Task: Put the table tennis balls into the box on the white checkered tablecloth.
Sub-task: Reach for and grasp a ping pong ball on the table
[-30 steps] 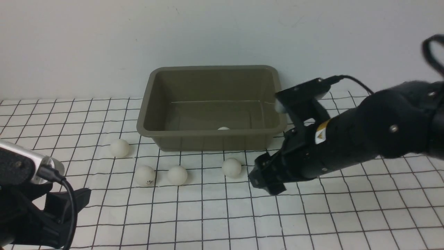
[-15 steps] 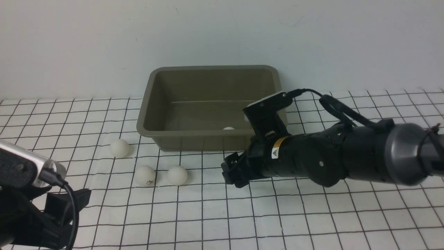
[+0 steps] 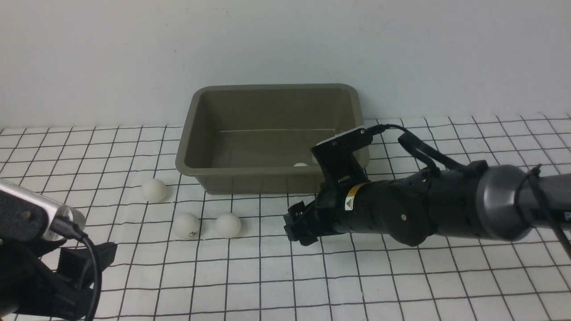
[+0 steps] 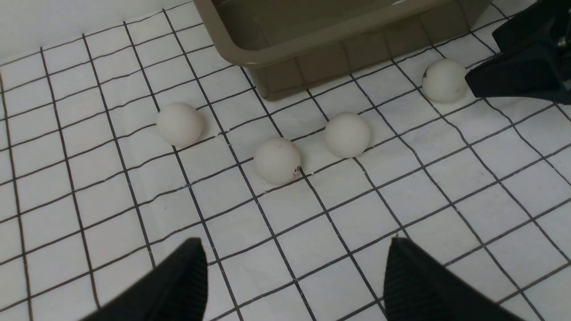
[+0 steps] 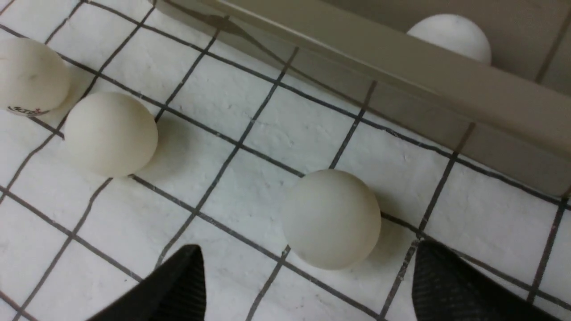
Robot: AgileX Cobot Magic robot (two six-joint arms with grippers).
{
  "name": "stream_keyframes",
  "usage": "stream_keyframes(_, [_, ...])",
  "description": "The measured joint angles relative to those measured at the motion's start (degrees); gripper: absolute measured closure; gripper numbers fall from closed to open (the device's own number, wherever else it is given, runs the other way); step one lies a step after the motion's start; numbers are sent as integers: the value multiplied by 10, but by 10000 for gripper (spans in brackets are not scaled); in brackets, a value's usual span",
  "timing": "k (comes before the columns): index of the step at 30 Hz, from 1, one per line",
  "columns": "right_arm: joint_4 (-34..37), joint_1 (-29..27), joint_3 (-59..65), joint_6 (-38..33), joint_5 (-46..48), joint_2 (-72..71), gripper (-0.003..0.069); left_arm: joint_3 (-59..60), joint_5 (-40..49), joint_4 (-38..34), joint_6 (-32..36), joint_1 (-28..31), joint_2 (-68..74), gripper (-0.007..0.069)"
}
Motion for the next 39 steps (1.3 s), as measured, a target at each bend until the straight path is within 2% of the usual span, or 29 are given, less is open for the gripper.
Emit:
stream_keyframes(19, [6,12,-48,0,18,49,102,0,0,0,2,0,0,146])
stream_keyframes(28, [7,12,-54,0,5,59,157,0,0,0,2,0,0,146])
stream_keyframes(39, [7,12,-79,0,-9,93,164,0,-1,0,2,0,0,146])
